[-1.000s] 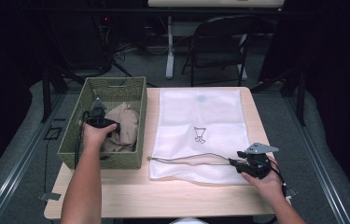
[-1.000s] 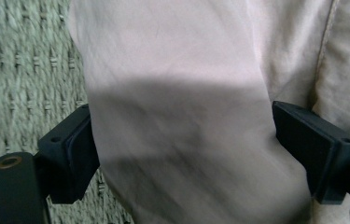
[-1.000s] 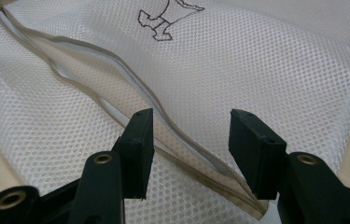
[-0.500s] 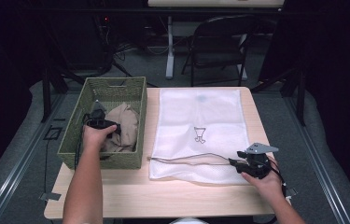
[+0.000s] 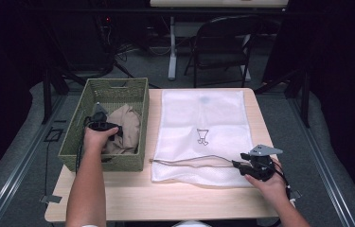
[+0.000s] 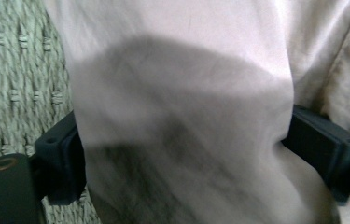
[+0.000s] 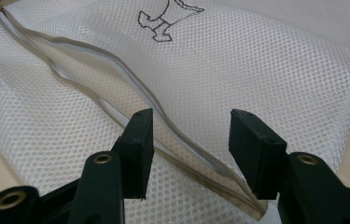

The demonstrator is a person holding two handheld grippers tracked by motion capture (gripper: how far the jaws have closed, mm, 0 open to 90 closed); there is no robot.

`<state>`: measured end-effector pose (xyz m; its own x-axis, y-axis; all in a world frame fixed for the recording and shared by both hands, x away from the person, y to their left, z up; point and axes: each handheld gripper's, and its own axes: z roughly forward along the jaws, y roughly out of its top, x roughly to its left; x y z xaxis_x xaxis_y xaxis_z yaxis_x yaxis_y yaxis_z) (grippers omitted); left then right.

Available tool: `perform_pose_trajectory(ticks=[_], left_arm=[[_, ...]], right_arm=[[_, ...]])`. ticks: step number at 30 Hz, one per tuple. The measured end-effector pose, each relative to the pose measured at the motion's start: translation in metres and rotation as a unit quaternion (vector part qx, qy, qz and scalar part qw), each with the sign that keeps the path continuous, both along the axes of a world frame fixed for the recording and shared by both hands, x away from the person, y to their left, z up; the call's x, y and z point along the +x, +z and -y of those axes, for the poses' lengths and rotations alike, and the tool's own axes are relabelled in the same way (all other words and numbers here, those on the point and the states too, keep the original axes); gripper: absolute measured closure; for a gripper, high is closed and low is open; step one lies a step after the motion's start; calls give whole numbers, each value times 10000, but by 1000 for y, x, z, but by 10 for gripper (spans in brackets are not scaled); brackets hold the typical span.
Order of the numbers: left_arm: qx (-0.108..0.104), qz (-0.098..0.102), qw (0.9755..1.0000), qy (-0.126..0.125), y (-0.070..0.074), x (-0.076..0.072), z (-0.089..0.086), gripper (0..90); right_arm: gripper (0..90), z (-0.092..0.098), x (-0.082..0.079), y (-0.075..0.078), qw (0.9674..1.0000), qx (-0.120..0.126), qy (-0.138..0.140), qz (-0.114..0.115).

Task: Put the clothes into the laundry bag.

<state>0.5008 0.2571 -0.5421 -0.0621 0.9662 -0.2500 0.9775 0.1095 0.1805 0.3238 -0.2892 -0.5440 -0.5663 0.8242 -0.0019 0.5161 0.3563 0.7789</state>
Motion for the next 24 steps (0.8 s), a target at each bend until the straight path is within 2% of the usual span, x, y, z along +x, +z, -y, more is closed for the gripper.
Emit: perform_pose_trajectory(ticks=[3, 11, 13, 24], left_arm=[[8, 29, 10000, -95, -1, 0, 0, 153], [-82, -8, 9999, -82, -2, 0, -1, 160], [-210, 15, 9998, -42, -3, 0, 1, 217], [-164, -14, 9998, -60, -2, 0, 1, 256]], right_arm=[[502, 0, 0, 0, 10000, 23, 0, 12], [502, 0, 0, 0, 10000, 25, 1, 13], [502, 0, 0, 0, 10000, 25, -14, 18], [502, -1, 0, 0, 10000, 19, 3, 19]])
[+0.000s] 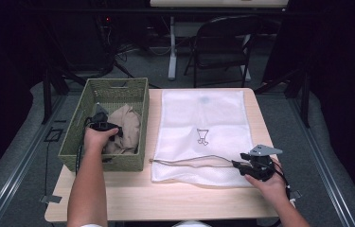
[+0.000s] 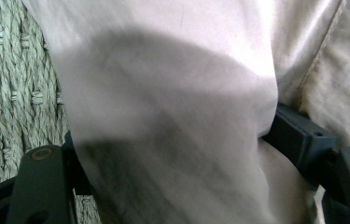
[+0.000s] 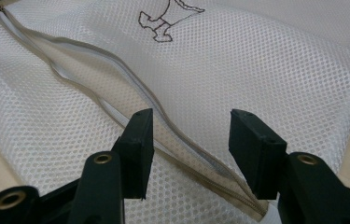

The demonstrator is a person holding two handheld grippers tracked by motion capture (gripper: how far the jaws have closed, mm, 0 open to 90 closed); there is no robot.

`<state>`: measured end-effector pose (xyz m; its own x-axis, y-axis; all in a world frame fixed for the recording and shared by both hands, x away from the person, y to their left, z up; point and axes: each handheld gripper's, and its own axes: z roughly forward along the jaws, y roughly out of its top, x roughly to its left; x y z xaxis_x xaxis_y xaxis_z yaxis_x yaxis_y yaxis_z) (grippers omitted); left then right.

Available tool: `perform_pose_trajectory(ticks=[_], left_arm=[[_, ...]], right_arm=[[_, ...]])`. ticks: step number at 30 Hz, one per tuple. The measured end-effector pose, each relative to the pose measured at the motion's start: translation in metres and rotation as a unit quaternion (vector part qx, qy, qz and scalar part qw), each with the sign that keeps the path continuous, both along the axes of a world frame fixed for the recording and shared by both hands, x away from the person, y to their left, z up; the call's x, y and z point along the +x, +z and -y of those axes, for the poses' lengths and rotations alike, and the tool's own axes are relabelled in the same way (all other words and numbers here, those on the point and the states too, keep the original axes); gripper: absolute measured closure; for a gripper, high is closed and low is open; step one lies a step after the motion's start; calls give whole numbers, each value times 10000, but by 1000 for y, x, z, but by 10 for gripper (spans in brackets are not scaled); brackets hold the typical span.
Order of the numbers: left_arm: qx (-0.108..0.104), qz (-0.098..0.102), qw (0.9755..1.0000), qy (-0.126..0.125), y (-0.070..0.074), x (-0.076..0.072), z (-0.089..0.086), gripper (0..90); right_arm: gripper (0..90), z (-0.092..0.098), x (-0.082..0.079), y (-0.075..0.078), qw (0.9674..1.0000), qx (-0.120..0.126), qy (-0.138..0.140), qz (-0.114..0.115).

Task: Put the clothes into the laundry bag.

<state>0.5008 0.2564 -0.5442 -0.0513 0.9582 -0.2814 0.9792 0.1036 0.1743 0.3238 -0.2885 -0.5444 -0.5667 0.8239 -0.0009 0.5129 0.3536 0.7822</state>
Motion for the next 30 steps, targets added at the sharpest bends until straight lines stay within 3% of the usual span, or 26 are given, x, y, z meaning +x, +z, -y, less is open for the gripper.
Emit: perform_pose_trajectory(ticks=[13, 17, 20, 30], left_arm=[[166, 80, 9998, -29, 3, -2, 4, 305], [78, 105, 9999, -19, 3, -2, 4, 358], [-104, 89, 9999, 62, 2, -2, 2, 378], [-146, 161, 9998, -28, 5, -3, 1, 494]], right_arm=[[501, 0, 0, 1, 10000, -31, 23, 18], [501, 0, 0, 1, 10000, -30, 27, 28], [501, 0, 0, 0, 10000, -11, 22, 39], [501, 0, 0, 0, 10000, -20, 50, 14]])
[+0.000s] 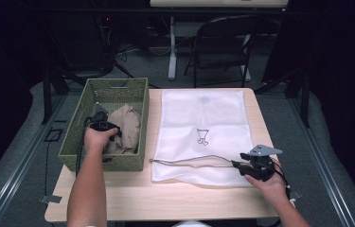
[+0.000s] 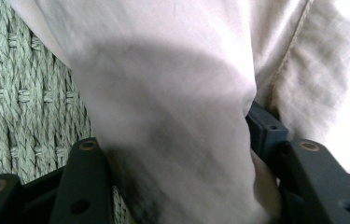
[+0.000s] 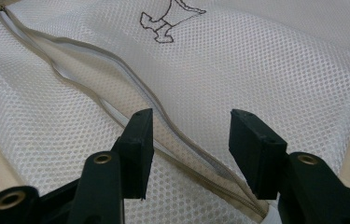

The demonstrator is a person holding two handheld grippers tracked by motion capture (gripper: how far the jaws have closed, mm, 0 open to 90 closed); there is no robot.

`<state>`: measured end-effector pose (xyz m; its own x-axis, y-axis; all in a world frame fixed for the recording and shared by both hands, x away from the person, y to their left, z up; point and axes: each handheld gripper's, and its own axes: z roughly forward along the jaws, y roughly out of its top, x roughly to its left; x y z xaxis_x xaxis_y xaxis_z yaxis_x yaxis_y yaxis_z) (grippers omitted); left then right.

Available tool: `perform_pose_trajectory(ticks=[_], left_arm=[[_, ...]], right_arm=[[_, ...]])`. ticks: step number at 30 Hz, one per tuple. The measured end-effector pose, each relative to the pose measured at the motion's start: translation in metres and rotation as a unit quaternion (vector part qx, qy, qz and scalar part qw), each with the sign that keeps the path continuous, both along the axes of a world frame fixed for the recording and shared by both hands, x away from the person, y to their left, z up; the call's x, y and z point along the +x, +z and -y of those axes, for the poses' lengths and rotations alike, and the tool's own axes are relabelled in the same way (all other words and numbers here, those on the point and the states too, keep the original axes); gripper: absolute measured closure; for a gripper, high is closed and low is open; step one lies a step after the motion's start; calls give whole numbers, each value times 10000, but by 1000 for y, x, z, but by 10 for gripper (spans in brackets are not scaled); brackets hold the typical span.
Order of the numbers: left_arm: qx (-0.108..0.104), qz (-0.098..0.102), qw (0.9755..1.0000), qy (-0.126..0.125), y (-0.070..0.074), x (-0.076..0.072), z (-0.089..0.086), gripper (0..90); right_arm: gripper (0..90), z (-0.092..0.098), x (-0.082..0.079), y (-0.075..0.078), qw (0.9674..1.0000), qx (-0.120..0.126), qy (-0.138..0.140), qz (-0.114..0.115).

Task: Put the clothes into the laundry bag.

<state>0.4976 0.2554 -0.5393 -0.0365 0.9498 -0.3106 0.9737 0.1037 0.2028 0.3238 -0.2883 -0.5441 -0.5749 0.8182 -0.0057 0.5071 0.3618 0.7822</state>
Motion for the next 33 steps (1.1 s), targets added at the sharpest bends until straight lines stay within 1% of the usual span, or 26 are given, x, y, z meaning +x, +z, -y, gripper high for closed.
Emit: perform_pose_trajectory(ticks=[3, 4, 5, 7, 8, 10, 11, 14, 15, 18, 22, 23, 24, 25, 30, 31, 33], left_arm=[[-19, 39, 10000, 11, 1, -1, 1, 526], [-60, 51, 10000, 39, 2, -1, 1, 540], [-82, 79, 9999, 27, 2, -2, 1, 560], [-103, 84, 9999, 3, 3, -2, 0, 569], [-173, 72, 9998, 37, 3, -2, -1, 591], [-200, 76, 9997, 69, 4, -1, -1, 598], [-264, 45, 9996, 111, 5, -1, -1, 611], [-277, 27, 9995, 121, 6, 0, -1, 620], [-235, 43, 9997, 58, 7, 0, -1, 624], [-208, 51, 9998, 49, 8, 0, -1, 631], [-259, 66, 9995, 141, 12, 1, -1, 642], [-212, 98, 9997, 66, 12, 1, -2, 644], [-230, 121, 9996, 147, 13, 0, -1, 644], [-192, 134, 9997, 75, 14, 0, -3, 646], [-200, 202, 9995, 140, 20, -1, -4, 657], [-191, 219, 9995, 98, 21, -1, -5, 657], [-190, 282, 9993, 170, 23, -2, -7, 660]], right_arm=[[501, 0, 0, 0, 10000, 0, -2, 2], [501, 0, 0, 0, 10000, 0, -9, 2], [501, 0, 0, 0, 10000, 0, -10, 13], [501, 0, 0, 0, 10000, -4, -11, 10], [501, 0, 0, 0, 10000, 4, -31, 20], [501, 0, 0, 0, 10000, 6, -31, 24], [501, 0, 0, 0, 10000, -20, -36, 23], [501, 1, 0, 0, 10000, -20, -42, 23], [501, 1, 0, 0, 10000, -15, -45, 25], [501, 1, 0, 0, 10000, -16, -41, 20], [501, 1, 0, 0, 10000, -19, -49, 23], [501, 1, 0, 0, 10000, -16, -50, 26], [501, 1, 0, 0, 10000, -16, -50, 26], [501, 1, 0, 0, 10000, -21, -53, 27], [501, 1, 0, 0, 10000, -17, -51, 24], [501, 1, 0, 0, 10000, -17, -51, 24], [501, 1, 0, 0, 10000, -19, -51, 22]])
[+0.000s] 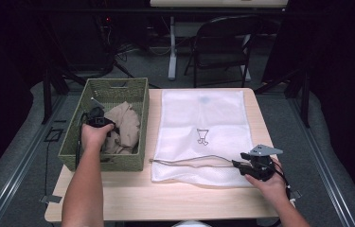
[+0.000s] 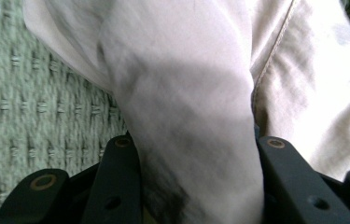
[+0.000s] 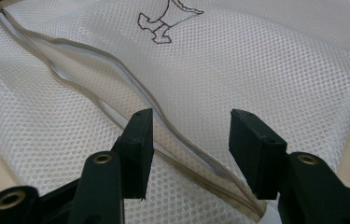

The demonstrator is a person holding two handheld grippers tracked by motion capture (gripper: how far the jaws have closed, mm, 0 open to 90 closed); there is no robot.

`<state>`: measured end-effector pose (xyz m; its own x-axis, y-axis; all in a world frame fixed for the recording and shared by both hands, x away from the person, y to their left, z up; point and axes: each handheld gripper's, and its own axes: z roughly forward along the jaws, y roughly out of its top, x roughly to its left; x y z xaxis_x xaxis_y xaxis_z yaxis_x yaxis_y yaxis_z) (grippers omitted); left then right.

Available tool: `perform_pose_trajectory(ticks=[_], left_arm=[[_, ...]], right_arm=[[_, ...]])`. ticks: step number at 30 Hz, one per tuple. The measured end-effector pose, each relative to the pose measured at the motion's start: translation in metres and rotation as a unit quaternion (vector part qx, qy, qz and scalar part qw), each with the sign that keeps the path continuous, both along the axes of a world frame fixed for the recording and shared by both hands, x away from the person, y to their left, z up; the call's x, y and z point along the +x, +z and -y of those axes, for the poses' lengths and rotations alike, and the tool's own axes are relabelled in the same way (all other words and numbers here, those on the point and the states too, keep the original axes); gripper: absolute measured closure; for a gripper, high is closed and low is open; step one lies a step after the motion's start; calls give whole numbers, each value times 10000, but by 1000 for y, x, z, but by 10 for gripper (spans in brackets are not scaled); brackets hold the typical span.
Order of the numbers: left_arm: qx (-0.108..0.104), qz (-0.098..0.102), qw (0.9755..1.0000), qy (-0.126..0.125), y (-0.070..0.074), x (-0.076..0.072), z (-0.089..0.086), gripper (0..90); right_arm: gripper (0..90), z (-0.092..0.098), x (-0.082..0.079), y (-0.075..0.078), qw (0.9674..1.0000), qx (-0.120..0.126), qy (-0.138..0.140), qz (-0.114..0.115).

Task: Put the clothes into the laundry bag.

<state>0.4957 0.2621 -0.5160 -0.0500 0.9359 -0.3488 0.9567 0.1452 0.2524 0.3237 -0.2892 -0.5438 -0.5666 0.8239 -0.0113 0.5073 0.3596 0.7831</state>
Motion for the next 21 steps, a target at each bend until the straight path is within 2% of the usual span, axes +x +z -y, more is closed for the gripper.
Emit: perform_pose_trajectory(ticks=[3, 4, 8, 9, 14, 21], left_arm=[[-44, 65, 9999, 90, 4, -2, -4, 664], [-30, 147, 9998, 124, 5, -2, -6, 666], [60, 206, 9996, 170, 12, -3, -9, 672], [61, 277, 9995, 157, 16, -3, -10, 673], [88, 366, 9992, 145, 24, -3, -12, 676], [2, 492, 9985, 235, 32, -6, -15, 680]], right_arm=[[501, 0, 0, 0, 10000, -6, 8, -16], [501, 0, 0, 0, 10000, -3, 4, -11], [501, 0, 0, -1, 10000, 21, -4, -7], [501, 0, 0, -1, 10000, 23, -5, -4], [501, 0, 0, -1, 10000, 35, -15, -3], [501, 0, 0, 0, 10000, -11, -3, -8]])
